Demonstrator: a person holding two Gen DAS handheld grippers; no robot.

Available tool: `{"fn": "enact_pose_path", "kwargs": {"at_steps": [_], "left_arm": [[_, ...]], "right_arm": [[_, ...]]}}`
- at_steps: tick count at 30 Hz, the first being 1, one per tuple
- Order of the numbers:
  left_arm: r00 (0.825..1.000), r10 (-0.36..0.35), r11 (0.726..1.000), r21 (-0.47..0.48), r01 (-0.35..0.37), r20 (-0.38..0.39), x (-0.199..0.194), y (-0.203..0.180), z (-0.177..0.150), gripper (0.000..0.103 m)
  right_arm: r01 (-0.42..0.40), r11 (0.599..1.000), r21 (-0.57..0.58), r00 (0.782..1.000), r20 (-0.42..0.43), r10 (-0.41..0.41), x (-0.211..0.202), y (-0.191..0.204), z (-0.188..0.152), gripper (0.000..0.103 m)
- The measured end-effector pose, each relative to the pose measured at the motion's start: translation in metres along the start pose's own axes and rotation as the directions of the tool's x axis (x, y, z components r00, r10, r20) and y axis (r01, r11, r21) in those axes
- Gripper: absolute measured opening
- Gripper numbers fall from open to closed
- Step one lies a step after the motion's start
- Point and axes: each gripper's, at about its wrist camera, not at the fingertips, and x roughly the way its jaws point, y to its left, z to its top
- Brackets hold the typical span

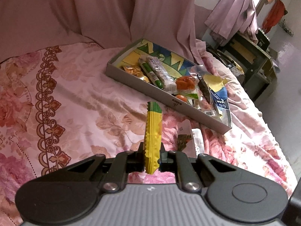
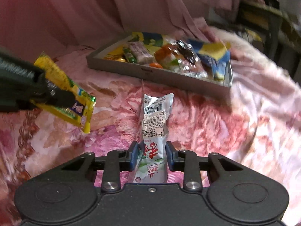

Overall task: Organize snacks
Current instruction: 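Lift the white pouch and yellow corn-shaped stick off the sheet, then carry the white pouch and yellow corn stick over the tray box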

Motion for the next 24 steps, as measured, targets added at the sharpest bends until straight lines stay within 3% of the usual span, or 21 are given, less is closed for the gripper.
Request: {"fn": "enact_pose_path", "kwargs": {"at_steps": [3,8,14,20,24], "left_arm": [[1.000,-0.003,1.000,-0.007,0.003,0.010,-0.002,0.000,0.001,0.013],[1.000,-0.010,1.000,-0.017,0.010,0.030,-0.003,-0.004,0.011,0.013],[0.996,-0.038,0.999,0.027,0.036,0.083,0.009,-0.021,0.046,0.013],[0.982,-0.105,0.994,0.052,0.098,0.156,0.034,-0.036,0.085,0.013],[0.970,-0.163,0.987,0.040,0.158,0.180,0.064,-0.038,0.107,0.013]], "right_arm": [[0.035,0.998,-0.056,0.999,0.038,-0.033,-0.005,0.006,0.001,0.032],[0.053,0.998,-0.024,0.994,0.095,-0.050,-0.016,-0.005,0.015,0.032],[0.067,0.997,-0.040,0.985,0.162,-0.059,-0.029,-0.028,0.051,0.032],[0.113,0.992,-0.060,0.971,0.217,-0.098,-0.015,-0.067,0.086,0.033],[0.113,0.994,-0.001,0.963,0.247,-0.110,0.007,-0.093,0.101,0.033]]}}
